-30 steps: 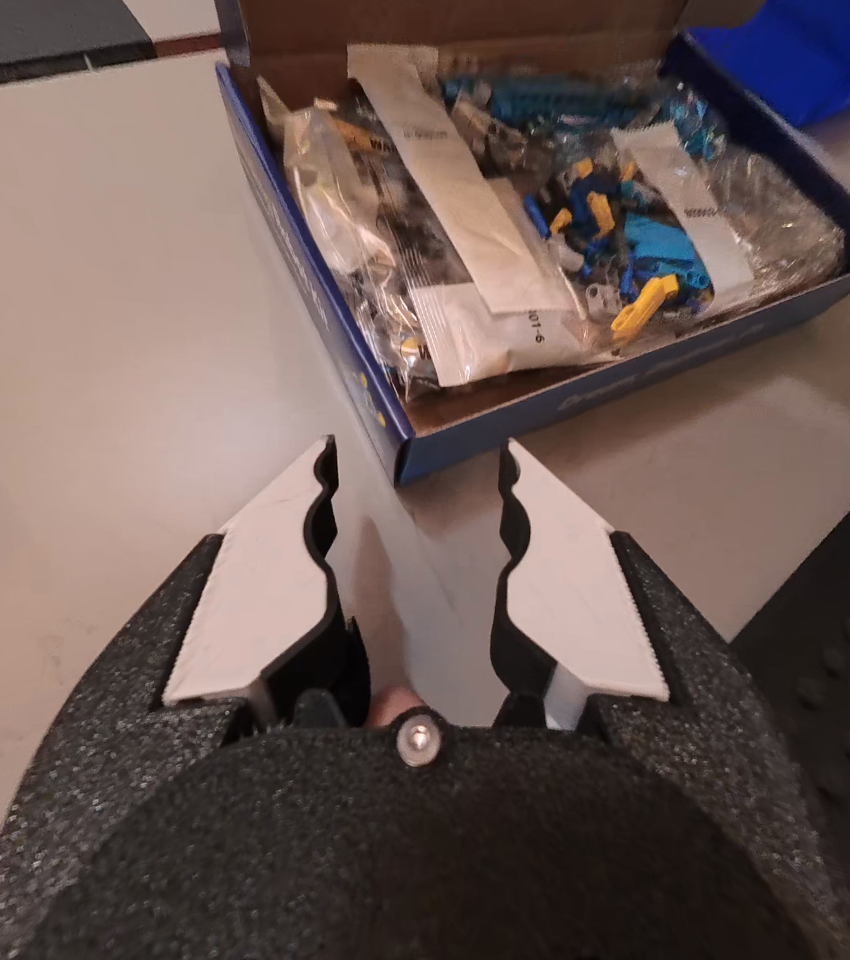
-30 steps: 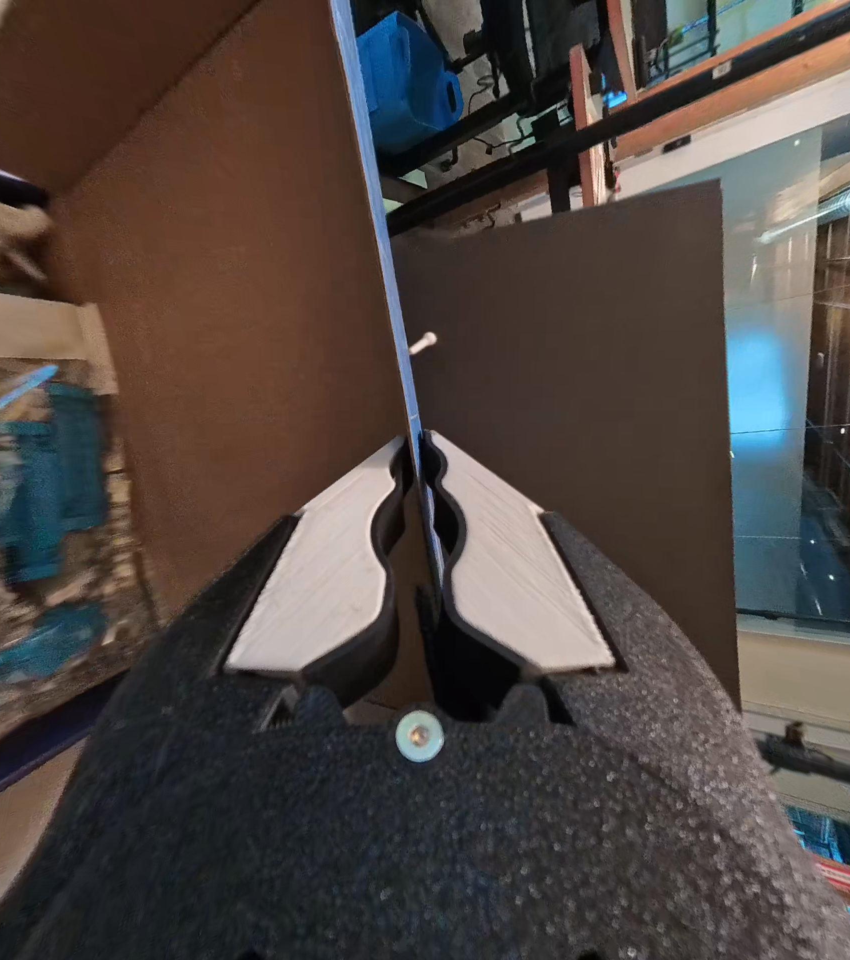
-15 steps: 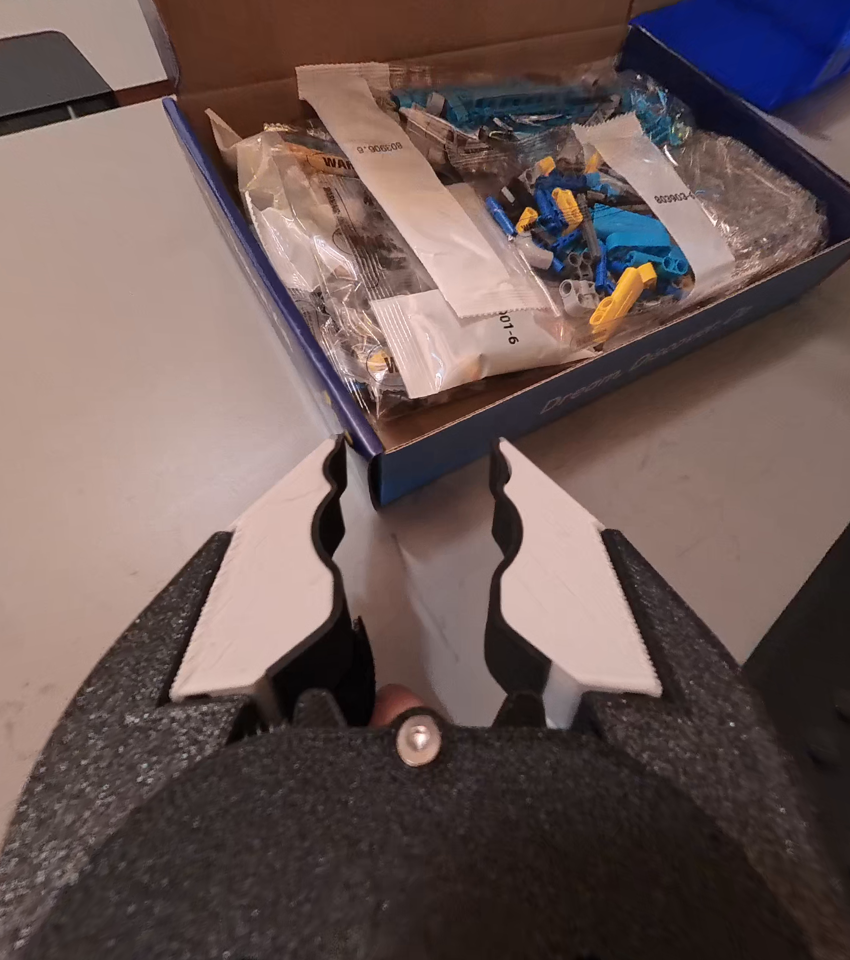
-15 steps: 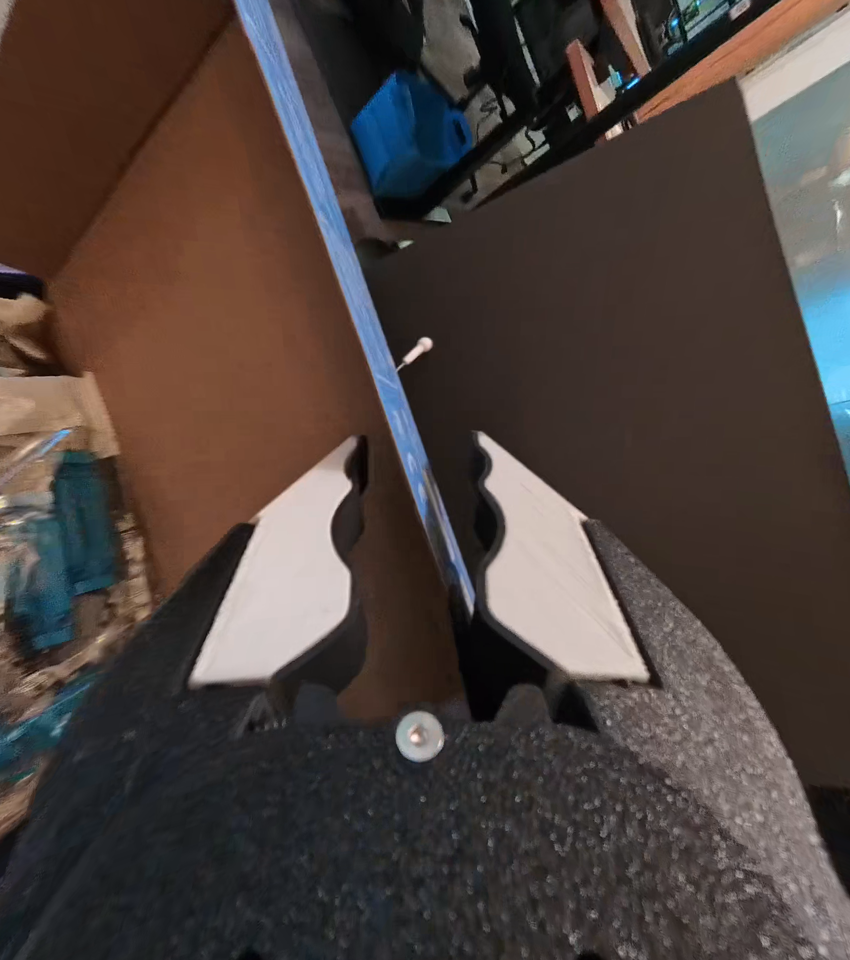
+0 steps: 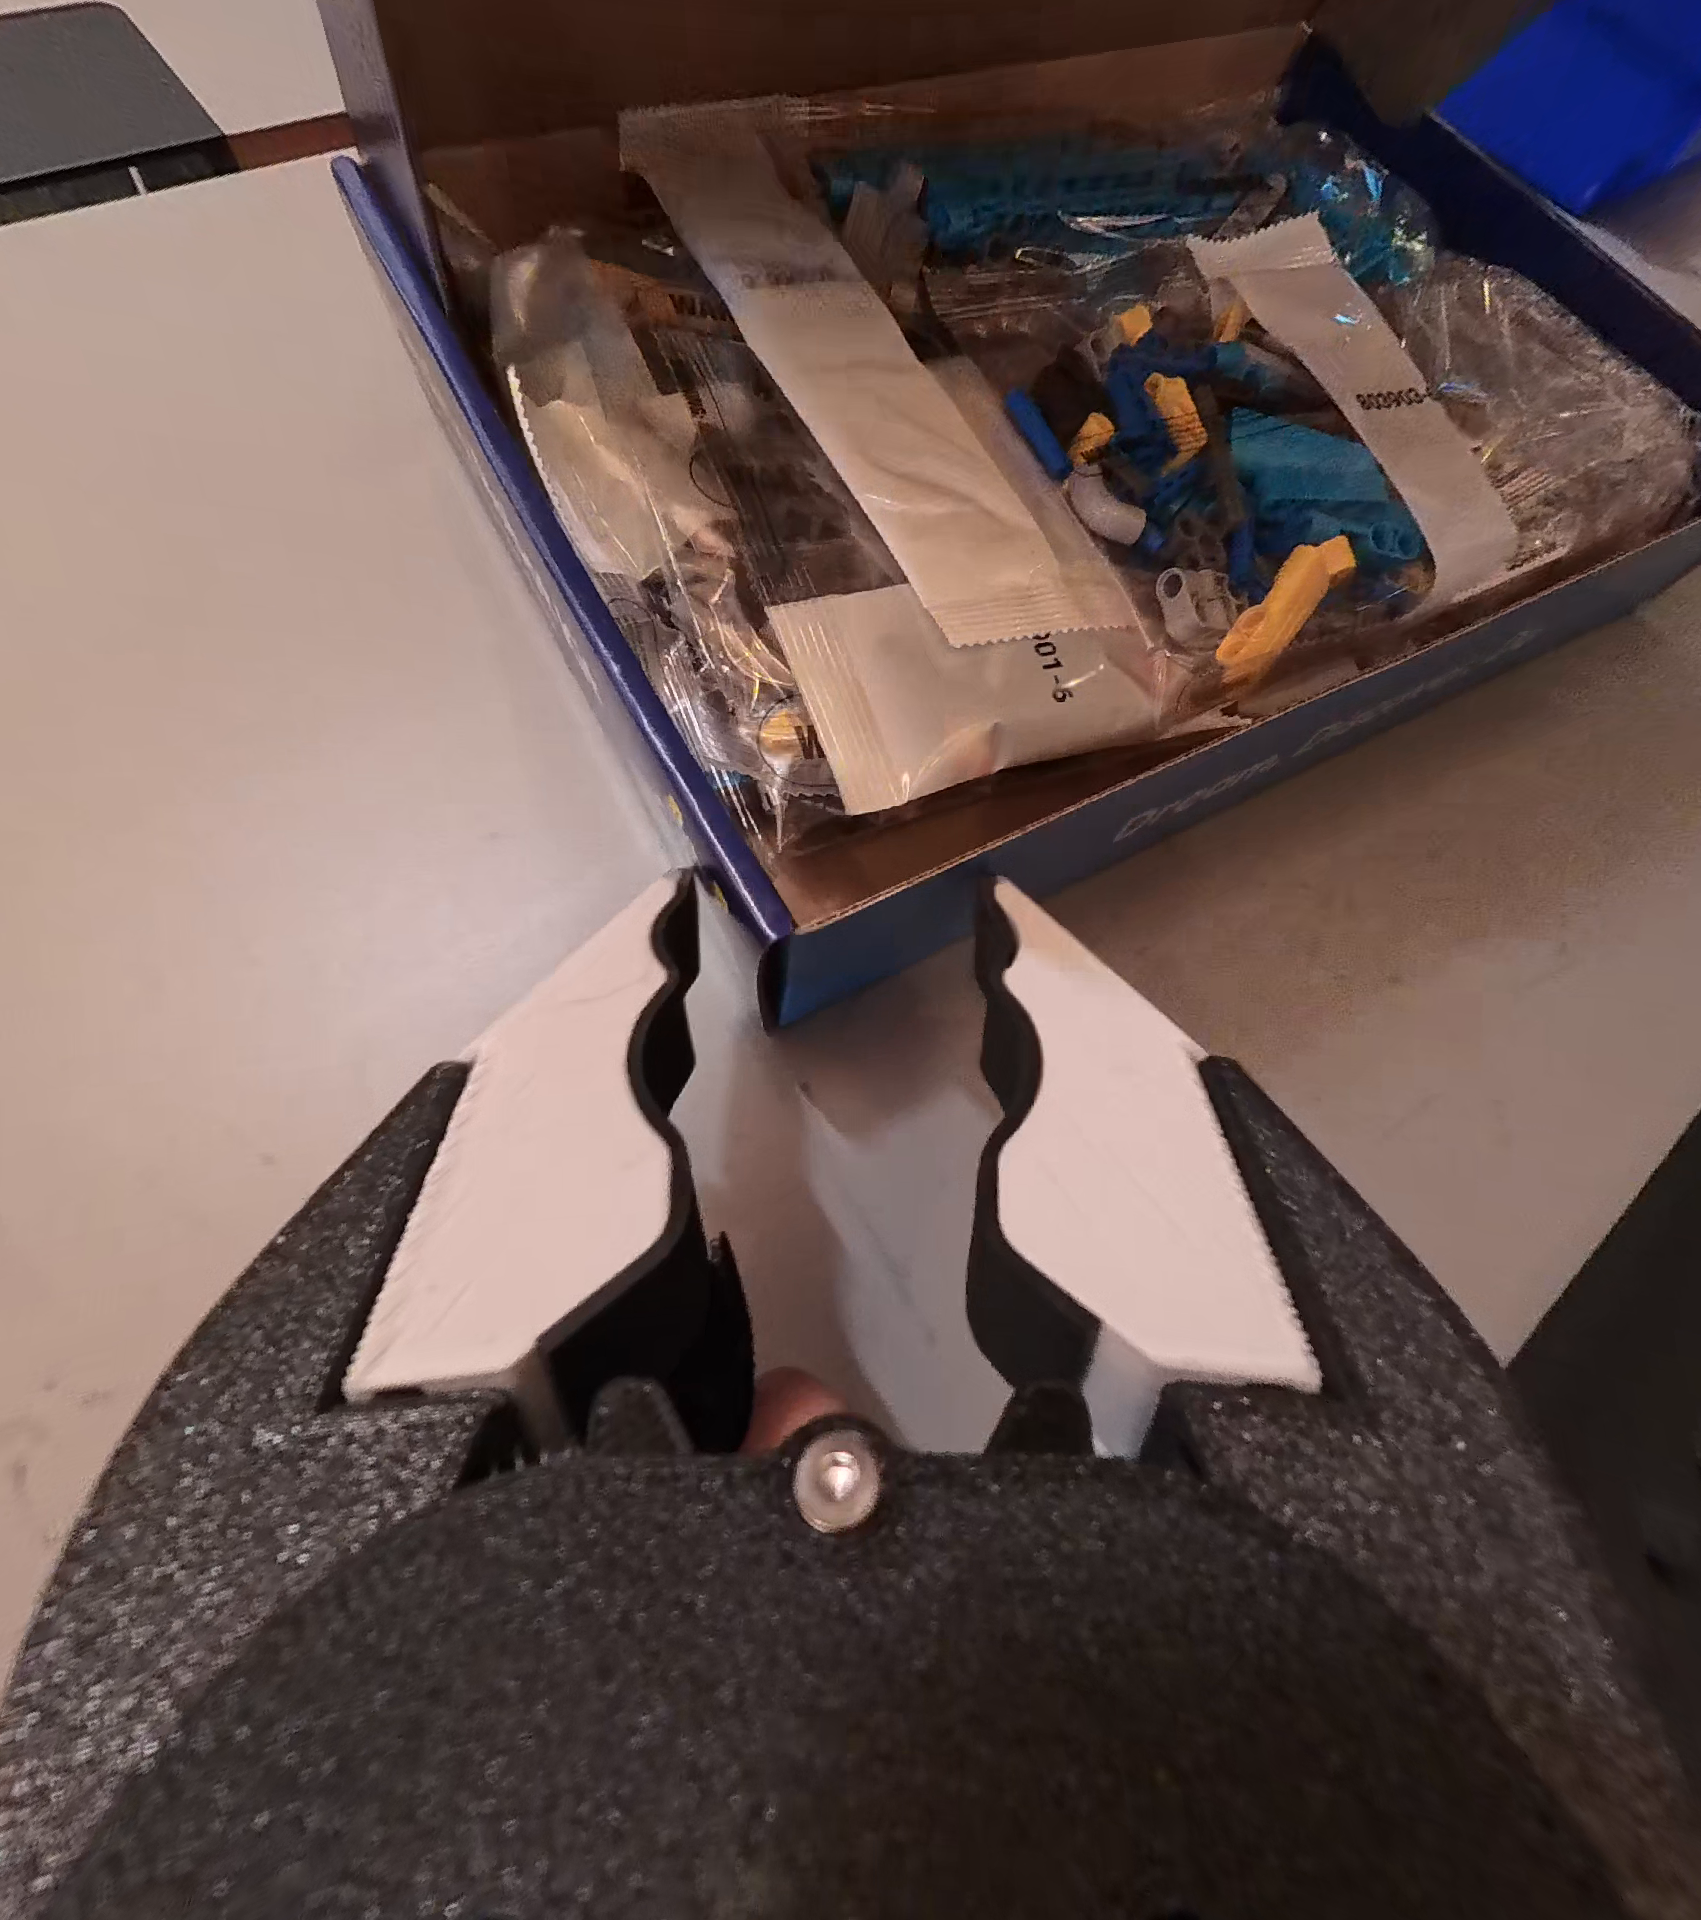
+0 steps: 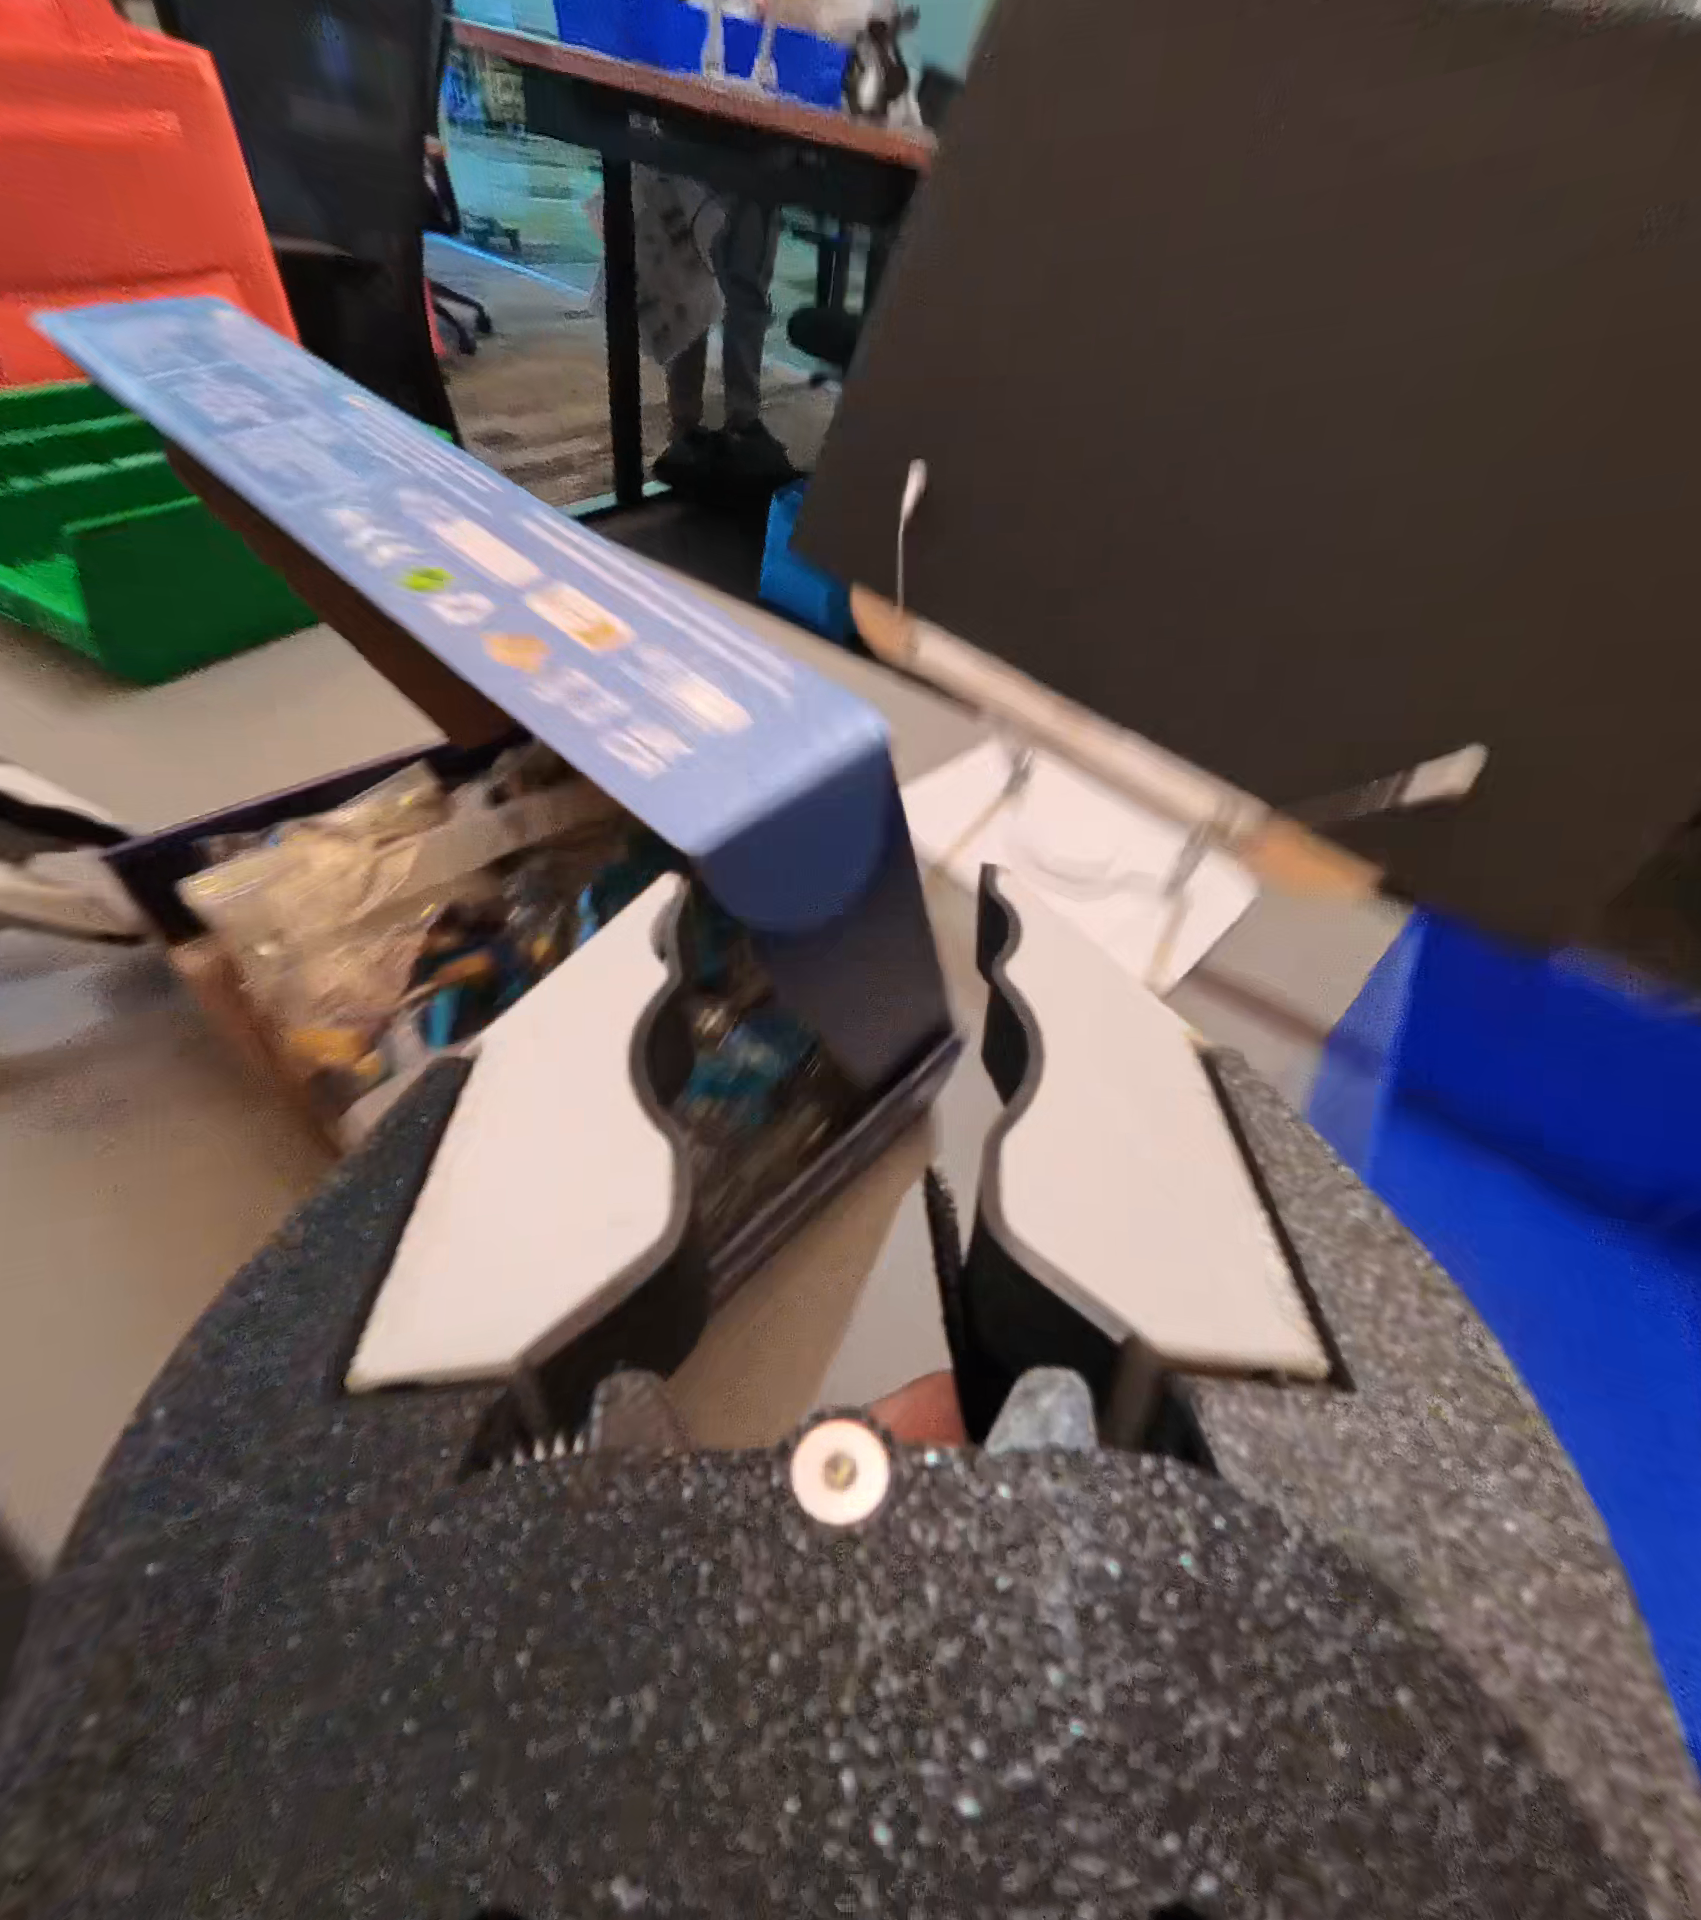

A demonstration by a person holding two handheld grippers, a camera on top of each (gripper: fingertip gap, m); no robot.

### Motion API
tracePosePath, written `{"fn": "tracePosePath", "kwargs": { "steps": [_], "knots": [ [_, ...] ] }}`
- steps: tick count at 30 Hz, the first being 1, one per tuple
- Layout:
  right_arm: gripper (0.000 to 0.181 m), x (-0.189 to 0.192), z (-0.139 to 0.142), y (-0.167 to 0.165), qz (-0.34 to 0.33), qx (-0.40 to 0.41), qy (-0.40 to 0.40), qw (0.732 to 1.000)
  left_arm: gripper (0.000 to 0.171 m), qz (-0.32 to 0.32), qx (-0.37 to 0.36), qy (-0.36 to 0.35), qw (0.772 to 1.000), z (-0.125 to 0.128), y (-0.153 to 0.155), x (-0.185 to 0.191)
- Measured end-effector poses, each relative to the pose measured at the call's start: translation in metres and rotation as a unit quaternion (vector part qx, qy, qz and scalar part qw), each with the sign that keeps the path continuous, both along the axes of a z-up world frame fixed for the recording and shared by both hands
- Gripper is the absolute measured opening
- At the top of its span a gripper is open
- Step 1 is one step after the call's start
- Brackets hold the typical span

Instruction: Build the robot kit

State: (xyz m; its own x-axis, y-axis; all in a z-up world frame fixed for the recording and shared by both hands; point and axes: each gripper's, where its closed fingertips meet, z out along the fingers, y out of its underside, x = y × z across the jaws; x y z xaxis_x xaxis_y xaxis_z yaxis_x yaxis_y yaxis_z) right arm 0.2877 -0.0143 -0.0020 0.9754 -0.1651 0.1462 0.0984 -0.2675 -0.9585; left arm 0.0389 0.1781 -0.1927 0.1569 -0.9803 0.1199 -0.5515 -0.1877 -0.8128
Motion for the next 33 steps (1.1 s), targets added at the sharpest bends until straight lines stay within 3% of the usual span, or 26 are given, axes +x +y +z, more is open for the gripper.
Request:
{"fn": "tracePosePath", "kwargs": {
  "steps": [3, 4, 6, 10, 13, 14, 16, 19, 22, 25, 27, 28, 30, 32, 33],
  "knots": [
    [0.056, -0.013, -0.073, -0.023, -0.005, -0.033, 0.141, 0.989, 0.069, -0.013, 0.010, -0.002, 1.000, 0.009, 0.006, 0.006],
    [0.058, -0.021, -0.097, -0.023, -0.002, -0.064, 0.160, 0.985, 0.077, -0.014, 0.021, -0.008, 1.000, 0.016, 0.011, 0.012],
    [0.044, -0.023, -0.122, -0.020, -0.034, -0.091, 0.130, 0.987, 0.067, 0.001, 0.055, -0.048, 0.997, 0.044, 0.027, 0.024],
    [0.029, -0.029, -0.119, -0.015, -0.051, -0.069, 0.120, 0.989, 0.072, 0.001, 0.183, -0.067, 0.981, 0.076, 0.052, 0.035],
    [0.043, -0.037, -0.112, -0.024, -0.027, -0.057, 0.122, 0.991, 0.059, -0.027, 0.302, -0.129, 0.944, 0.109, 0.055, 0.046],
    [0.053, -0.041, -0.117, -0.027, -0.012, -0.066, 0.138, 0.988, 0.053, -0.041, 0.333, -0.164, 0.928, 0.126, 0.052, 0.051],
    [0.056, -0.040, -0.136, -0.033, -0.013, -0.099, 0.157, 0.983, 0.044, -0.040, 0.368, -0.221, 0.902, 0.160, 0.057, 0.062],
    [0.059, -0.050, -0.160, -0.023, -0.002, -0.138, 0.170, 0.976, 0.036, -0.060, 0.301, -0.265, 0.914, 0.195, 0.067, 0.095],
    [0.063, -0.039, -0.188, -0.011, -0.062, -0.202, 0.139, 0.968, 0.041, -0.074, 0.239, -0.272, 0.929, 0.218, 0.088, 0.135],
    [0.058, -0.042, -0.190, 0.003, -0.058, -0.179, 0.201, 0.961, 0.039, -0.104, 0.149, -0.250, 0.951, 0.219, 0.114, 0.169],
    [0.055, -0.045, -0.192, 0.007, -0.040, -0.168, 0.253, 0.952, 0.040, -0.157, 0.020, -0.224, 0.962, 0.209, 0.119, 0.187],
    [0.056, -0.045, -0.191, 0.008, -0.032, -0.159, 0.264, 0.951, 0.048, -0.176, -0.030, -0.219, 0.959, 0.204, 0.122, 0.195],
    [0.056, -0.044, -0.182, 0.008, -0.014, -0.136, 0.280, 0.950, 0.058, -0.203, -0.145, -0.259, 0.933, 0.211, 0.125, 0.206],
    [0.054, -0.041, -0.164, 0.008, -0.001, -0.091, 0.314, 0.945, 0.079, -0.231, -0.189, -0.283, 0.912, 0.212, 0.120, 0.210],
    [0.052, -0.036, -0.155, 0.008, 0.002, -0.069, 0.334, 0.940, 0.078, -0.251, -0.187, -0.295, 0.903, 0.214, 0.113, 0.206]
  ]
}}
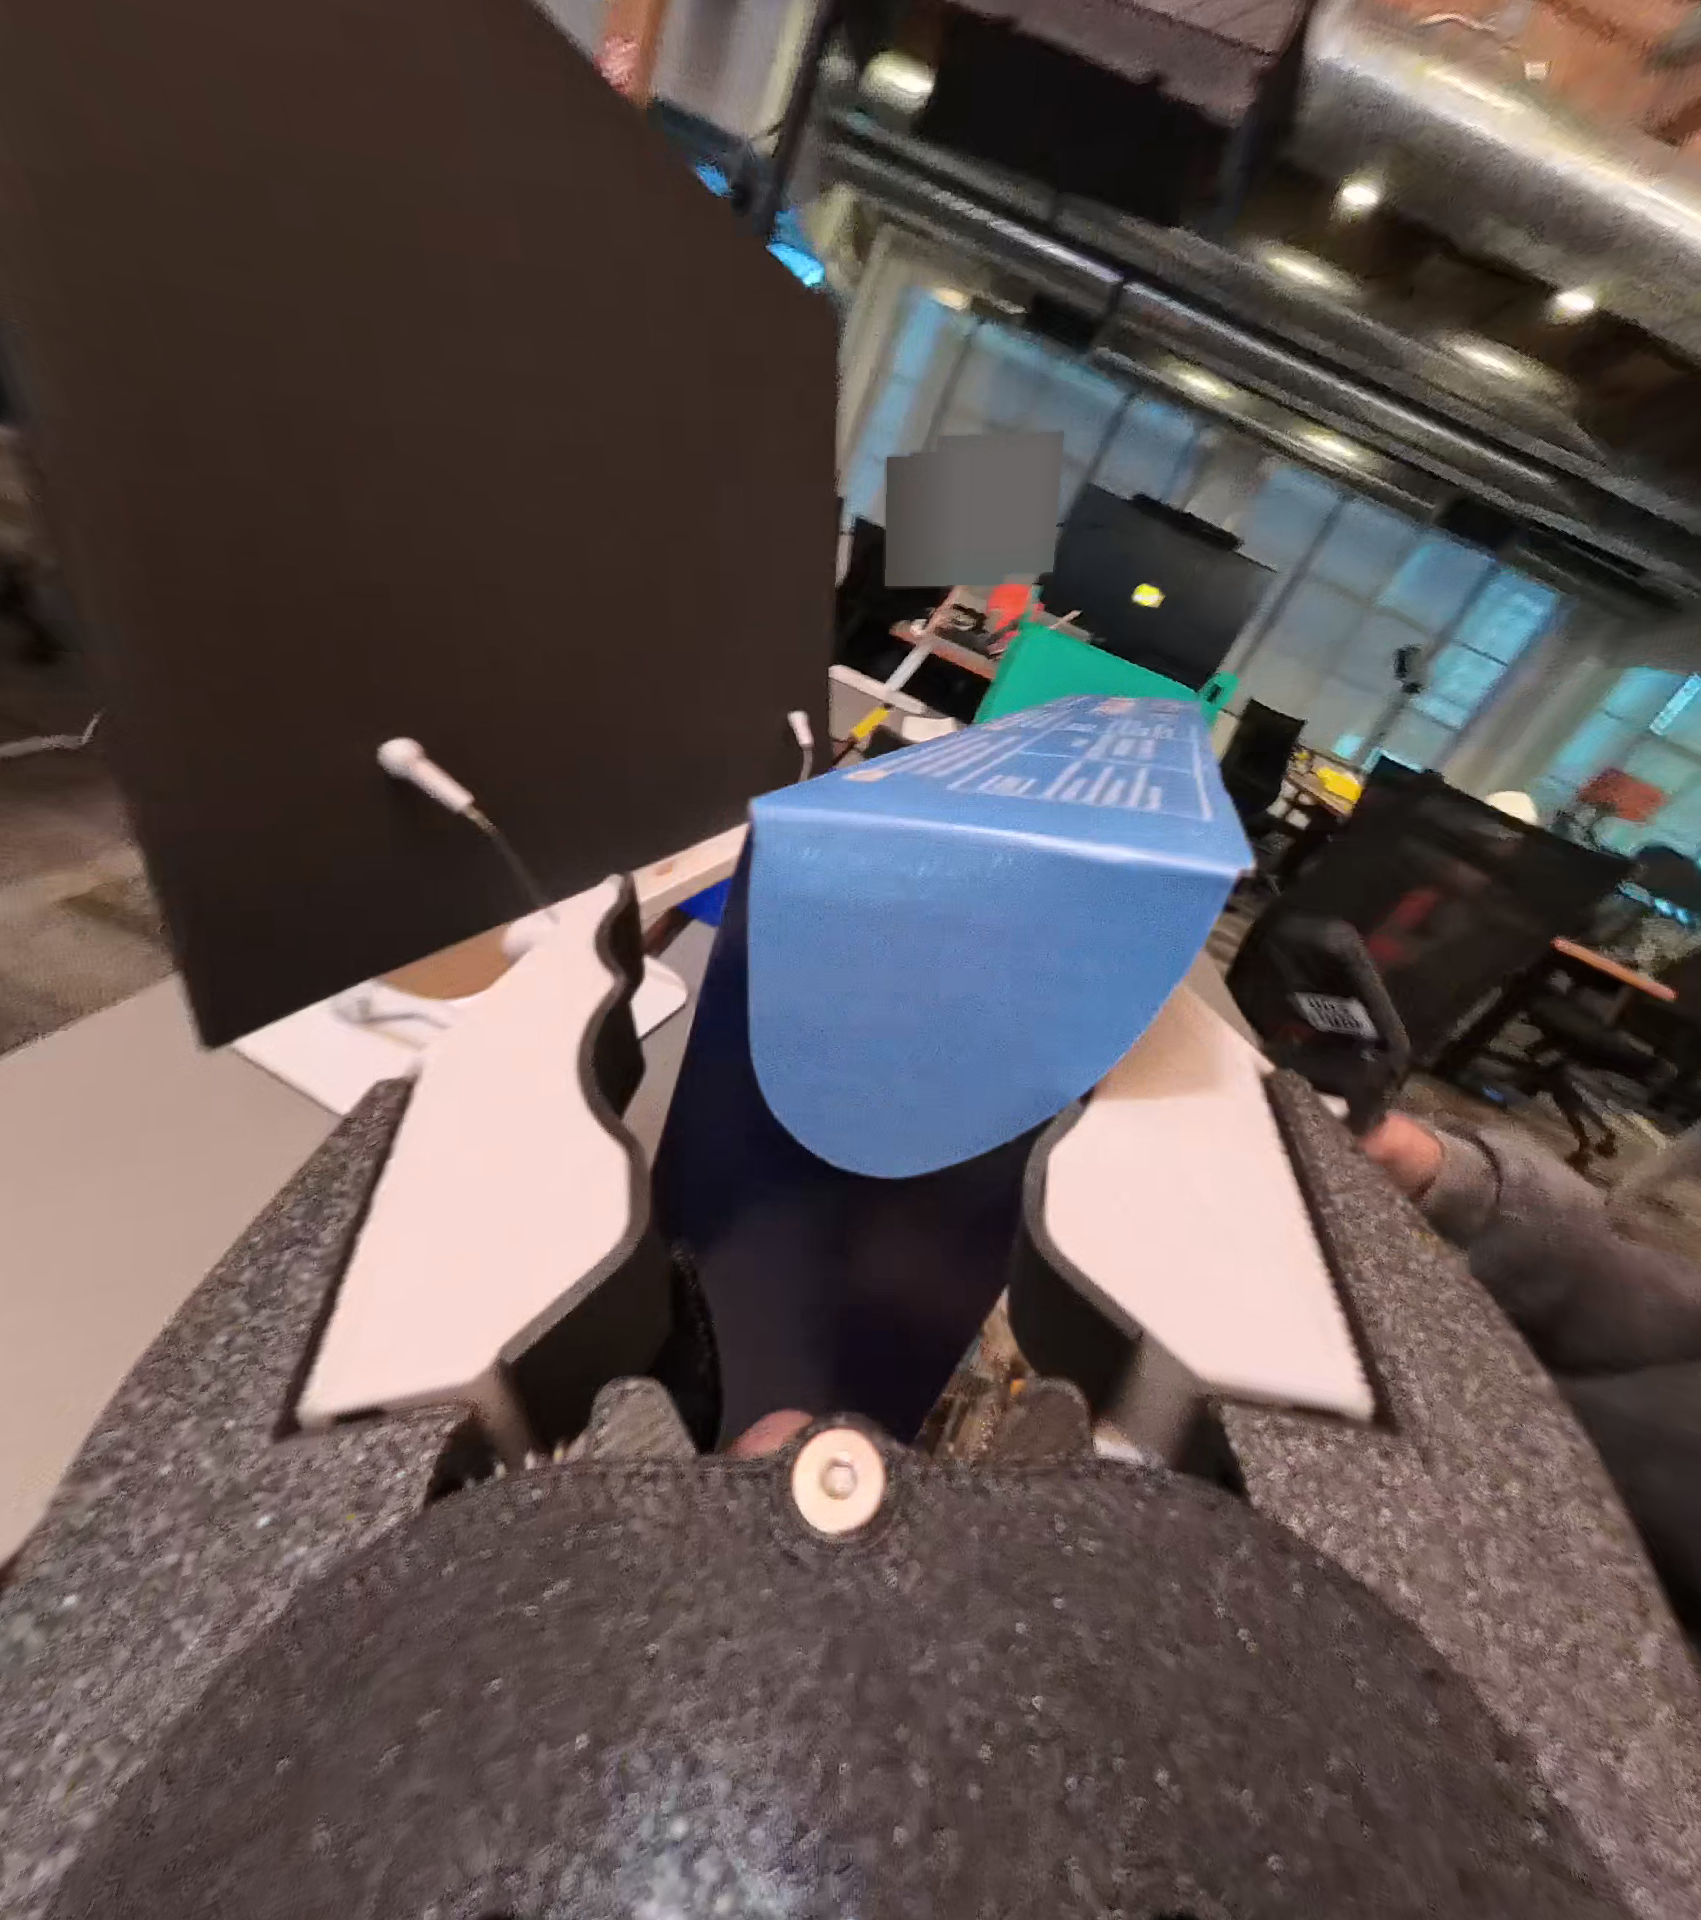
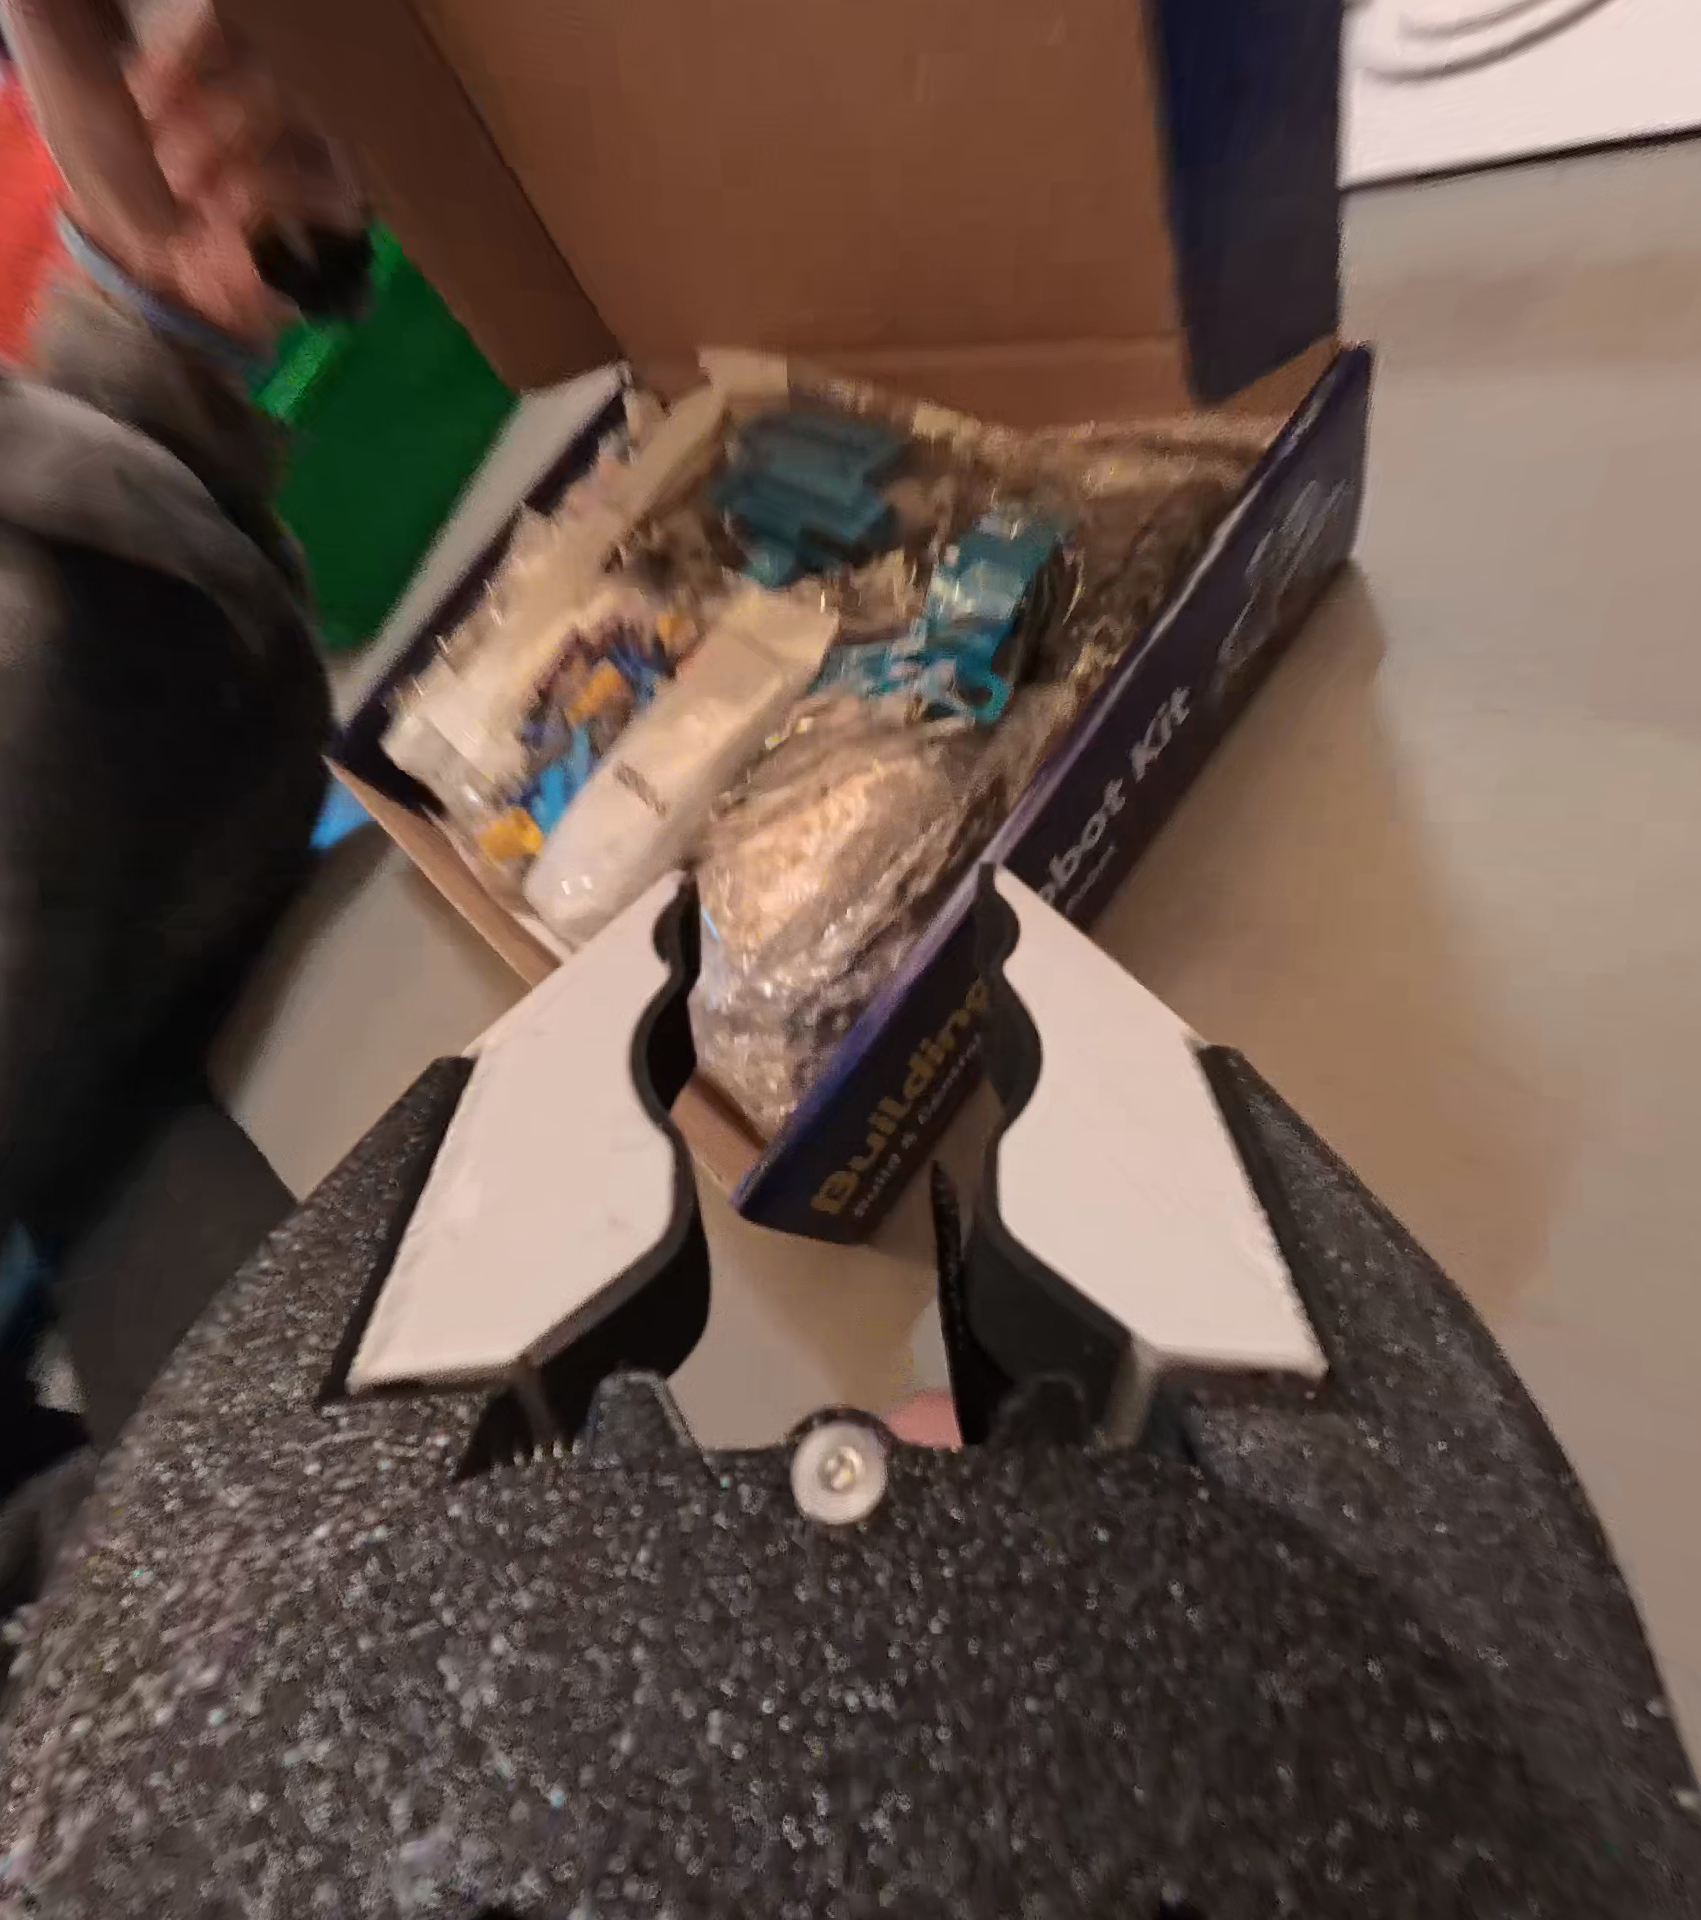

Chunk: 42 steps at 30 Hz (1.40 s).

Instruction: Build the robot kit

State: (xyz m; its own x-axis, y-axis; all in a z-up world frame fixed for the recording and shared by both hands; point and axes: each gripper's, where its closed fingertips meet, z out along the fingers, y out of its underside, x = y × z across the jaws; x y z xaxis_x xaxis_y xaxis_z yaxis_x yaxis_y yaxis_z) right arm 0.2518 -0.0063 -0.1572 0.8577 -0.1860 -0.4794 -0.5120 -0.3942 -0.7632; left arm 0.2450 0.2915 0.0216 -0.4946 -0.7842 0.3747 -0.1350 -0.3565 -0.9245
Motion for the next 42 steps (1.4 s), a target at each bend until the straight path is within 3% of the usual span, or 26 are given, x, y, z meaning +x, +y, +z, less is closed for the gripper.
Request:
{"fn": "tracePosePath", "kwargs": {
  "steps": [2, 5, 8, 14, 17, 19, 22, 24, 25, 27, 29, 32, 34, 37, 38, 40, 42],
  "knots": [
    [0.047, 0.028, 0.008, 0.006, -0.058, 0.018, 0.012, 0.998, 0.071, 0.013, 0.043, -0.032, 0.998, 0.003, -0.004, -0.004],
    [0.042, 0.068, -0.019, 0.027, -0.117, -0.079, -0.044, 0.989, 0.053, 0.066, 0.103, -0.026, 0.992, 0.004, 0.003, -0.003],
    [0.020, 0.066, -0.037, 0.049, -0.064, -0.148, -0.092, 0.983, 0.046, 0.070, 0.111, -0.025, 0.991, 0.007, -0.003, -0.018],
    [0.019, 0.031, -0.039, 0.089, 0.116, -0.168, -0.210, 0.956, 0.048, 0.096, 0.171, 0.018, 0.980, 0.008, 0.007, -0.096],
    [0.019, 0.016, -0.039, 0.114, 0.175, -0.165, -0.216, 0.946, 0.046, 0.159, 0.212, 0.083, 0.961, 0.000, 0.039, -0.129],
    [0.019, 0.016, -0.039, 0.130, 0.164, -0.149, -0.200, 0.954, 0.049, 0.206, 0.213, 0.128, 0.946, -0.012, 0.069, -0.138],
    [0.022, 0.020, -0.034, 0.137, 0.124, -0.135, -0.203, 0.962, 0.045, 0.192, 0.154, 0.106, 0.963, -0.010, 0.078, -0.132],
    [0.032, 0.026, -0.012, 0.127, 0.060, -0.129, -0.226, 0.964, 0.045, 0.191, 0.127, 0.103, 0.968, -0.009, 0.084, -0.125],
    [0.038, 0.013, 0.005, 0.123, 0.057, -0.102, -0.224, 0.967, 0.045, 0.190, 0.120, 0.105, 0.969, -0.010, 0.086, -0.123],
    [0.039, -0.044, 0.031, 0.120, 0.124, -0.032, -0.185, 0.974, 0.045, 0.180, 0.114, 0.102, 0.972, -0.010, 0.088, -0.122],
    [0.053, -0.094, 0.015, 0.117, 0.213, -0.059, -0.165, 0.961, 0.045, 0.174, 0.109, 0.101, 0.973, -0.010, 0.088, -0.121],
    [0.052, -0.098, -0.022, 0.120, 0.231, -0.142, -0.169, 0.948, 0.045, 0.167, 0.115, 0.096, 0.974, -0.009, 0.084, -0.124],
    [0.054, -0.104, -0.026, 0.124, 0.242, -0.145, -0.115, 0.952, 0.044, 0.163, 0.132, 0.095, 0.973, -0.010, 0.080, -0.128],
    [0.051, -0.107, -0.025, 0.131, 0.236, -0.144, -0.114, 0.954, 0.044, 0.168, 0.159, 0.101, 0.968, -0.011, 0.077, -0.130],
    [0.041, -0.108, -0.021, 0.134, 0.231, -0.135, -0.127, 0.955, 0.044, 0.170, 0.161, 0.103, 0.967, -0.012, 0.077, -0.130],
    [0.003, -0.123, -0.003, 0.140, 0.242, -0.084, -0.105, 0.961, 0.044, 0.173, 0.161, 0.106, 0.966, -0.012, 0.078, -0.129],
    [0.000, -0.131, 0.006, 0.142, 0.240, -0.073, -0.078, 0.965, 0.044, 0.171, 0.160, 0.105, 0.966, -0.012, 0.078, -0.129]
  ]
}}
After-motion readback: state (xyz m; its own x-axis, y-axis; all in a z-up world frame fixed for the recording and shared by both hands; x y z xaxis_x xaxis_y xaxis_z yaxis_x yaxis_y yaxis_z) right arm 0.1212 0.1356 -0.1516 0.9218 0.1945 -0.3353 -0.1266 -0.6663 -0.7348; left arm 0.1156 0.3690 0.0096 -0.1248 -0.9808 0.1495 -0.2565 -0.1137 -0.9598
